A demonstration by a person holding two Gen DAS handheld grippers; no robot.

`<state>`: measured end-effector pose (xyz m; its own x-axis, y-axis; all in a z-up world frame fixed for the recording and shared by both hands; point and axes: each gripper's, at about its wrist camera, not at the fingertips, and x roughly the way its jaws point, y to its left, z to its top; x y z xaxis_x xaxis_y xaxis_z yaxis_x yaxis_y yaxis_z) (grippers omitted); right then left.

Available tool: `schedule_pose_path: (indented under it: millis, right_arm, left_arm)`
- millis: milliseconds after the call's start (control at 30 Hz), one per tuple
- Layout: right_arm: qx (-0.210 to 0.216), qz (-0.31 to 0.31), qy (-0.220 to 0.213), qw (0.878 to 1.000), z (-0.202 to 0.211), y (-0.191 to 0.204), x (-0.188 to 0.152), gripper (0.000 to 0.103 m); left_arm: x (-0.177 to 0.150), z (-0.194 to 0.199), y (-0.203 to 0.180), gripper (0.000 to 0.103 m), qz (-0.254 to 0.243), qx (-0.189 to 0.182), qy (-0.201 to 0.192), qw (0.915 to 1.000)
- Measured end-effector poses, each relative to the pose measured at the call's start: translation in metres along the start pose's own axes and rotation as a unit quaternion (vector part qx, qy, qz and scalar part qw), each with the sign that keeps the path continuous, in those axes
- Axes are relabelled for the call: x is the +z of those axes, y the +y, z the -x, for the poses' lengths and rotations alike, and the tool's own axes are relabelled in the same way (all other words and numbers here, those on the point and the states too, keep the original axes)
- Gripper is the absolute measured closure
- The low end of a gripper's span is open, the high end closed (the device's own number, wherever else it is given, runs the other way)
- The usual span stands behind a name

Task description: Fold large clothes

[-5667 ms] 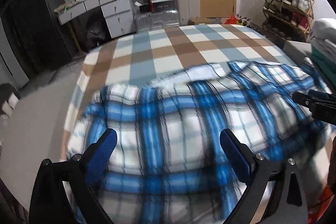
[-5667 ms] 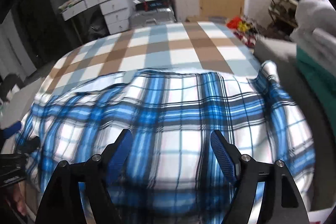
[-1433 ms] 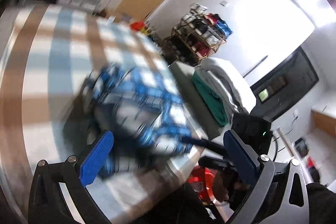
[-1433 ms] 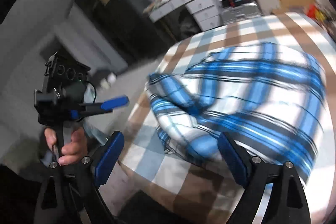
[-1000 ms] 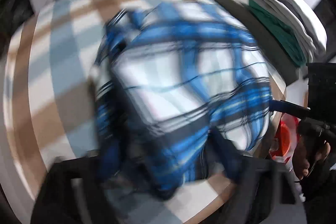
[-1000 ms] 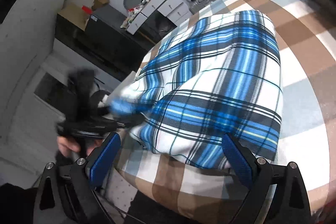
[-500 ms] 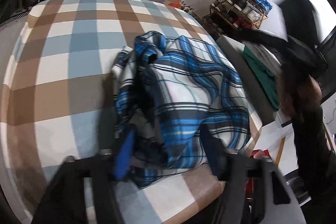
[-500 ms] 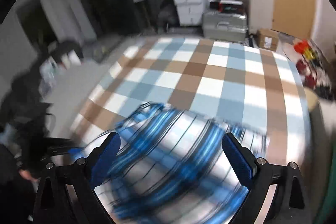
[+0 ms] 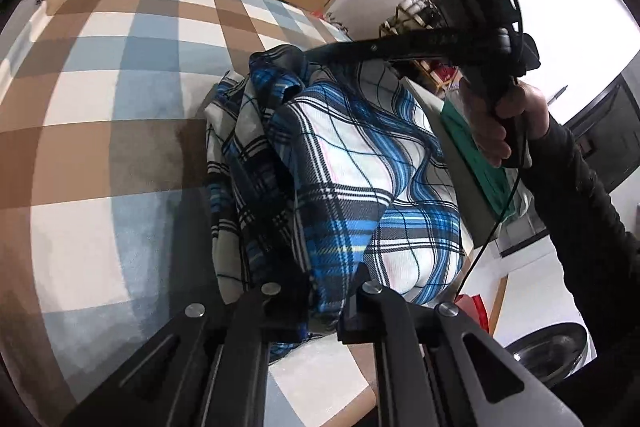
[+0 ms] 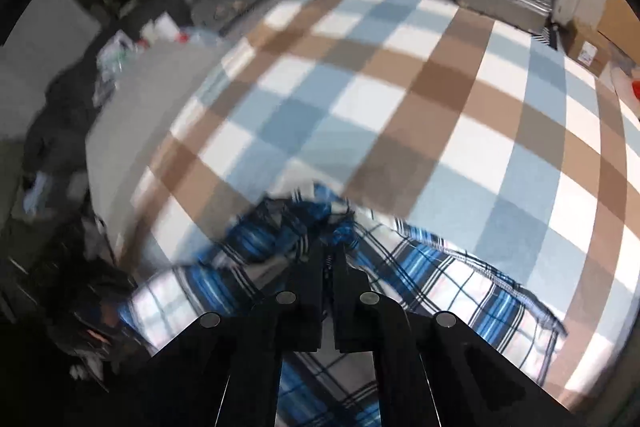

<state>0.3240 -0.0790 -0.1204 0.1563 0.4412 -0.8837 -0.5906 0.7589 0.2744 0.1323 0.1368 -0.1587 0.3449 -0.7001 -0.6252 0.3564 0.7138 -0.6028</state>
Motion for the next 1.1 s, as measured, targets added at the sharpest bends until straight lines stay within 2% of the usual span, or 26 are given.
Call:
schedule_pose_path:
  millis: [167, 233, 300, 367, 467, 567, 633, 667, 700, 767, 800, 833, 867, 933, 1000, 1033, 1067, 1100]
  right_arm:
    - [0.042, -0.059, -0.065, 0.995, 0.017, 0.004, 0.008, 0.101]
    - [0.067, -0.088, -0.088, 0.990, 0.021, 0.000, 0.014, 0.101]
    - [0.069, -0.121, -0.115, 0.984, 0.024, -0.007, 0.019, 0.101]
    - [0.073, -0.144, -0.121, 0.979, 0.020, -0.012, 0.026, 0.103]
    - [0.028, -0.168, -0.121, 0.978, 0.004, -0.020, 0.040, 0.103]
    - [0.045, -0.199, -0.113, 0.972, -0.002, -0.029, 0.044, 0.100]
    - [0.061, -0.198, -0.129, 0.970, 0.012, -0.026, 0.035, 0.089]
    - [0.066, -0.194, -0.136, 0.969, 0.024, -0.020, 0.024, 0.066]
    - [0.070, -0.187, -0.144, 0.969, 0.033, -0.016, 0.013, 0.037]
    - [0.062, -0.172, -0.181, 0.966, 0.056, -0.003, -0.022, 0.024]
    - [0.053, -0.163, -0.202, 0.964, 0.068, 0.004, -0.044, 0.024]
    - [0.051, -0.157, -0.215, 0.963, 0.076, 0.010, -0.064, 0.022]
    - [0.058, -0.154, -0.231, 0.959, 0.082, 0.015, -0.089, 0.019]
    - [0.064, -0.153, -0.258, 0.952, 0.083, 0.022, -0.127, 0.016]
    - [0.073, -0.167, -0.286, 0.941, 0.076, 0.024, -0.159, 0.014]
    - [0.083, -0.173, -0.295, 0.936, 0.073, 0.023, -0.168, 0.014]
    - [0.098, -0.184, -0.310, 0.928, 0.066, 0.020, -0.179, 0.014]
    - [0.116, -0.202, -0.319, 0.919, 0.055, 0.013, -0.190, 0.012]
  left_arm:
    - [-0.006, 0.007, 0.008, 0.099, 0.017, -0.009, -0.019, 0.9996]
    - [-0.007, 0.005, 0.015, 0.099, 0.027, -0.005, -0.018, 0.9995]
    - [-0.010, 0.003, 0.020, 0.099, 0.039, -0.008, -0.018, 0.9991]
    - [-0.015, -0.003, 0.024, 0.099, 0.045, -0.002, -0.012, 0.9989]
    - [-0.023, -0.007, 0.025, 0.099, 0.050, 0.008, -0.015, 0.9986]
    - [-0.026, -0.001, 0.026, 0.097, 0.065, 0.015, -0.021, 0.9976]
    - [-0.024, 0.007, 0.024, 0.097, 0.071, 0.019, -0.022, 0.9971]
    - [-0.021, 0.017, 0.022, 0.097, 0.073, 0.025, -0.028, 0.9966]
    - [-0.016, 0.027, 0.019, 0.096, 0.076, 0.027, -0.039, 0.9959]
    - [-0.001, 0.053, 0.008, 0.085, 0.076, 0.035, -0.066, 0.9943]
    - [0.007, 0.060, 0.002, 0.057, 0.069, 0.036, -0.073, 0.9943]
    - [0.015, 0.066, -0.003, 0.022, 0.061, 0.034, -0.078, 0.9946]
    - [0.027, 0.072, -0.014, 0.017, 0.044, 0.030, -0.091, 0.9945]
    - [0.058, 0.073, -0.034, 0.017, 0.002, 0.019, -0.108, 0.9940]
    - [0.092, 0.049, -0.049, 0.017, -0.035, 0.029, -0.072, 0.9963]
    - [0.103, 0.036, -0.052, 0.017, -0.044, 0.027, -0.056, 0.9971]
    - [0.123, 0.012, -0.053, 0.017, -0.044, 0.015, -0.022, 0.9987]
    - [0.127, 0.000, -0.050, 0.017, -0.042, 0.013, 0.002, 0.9990]
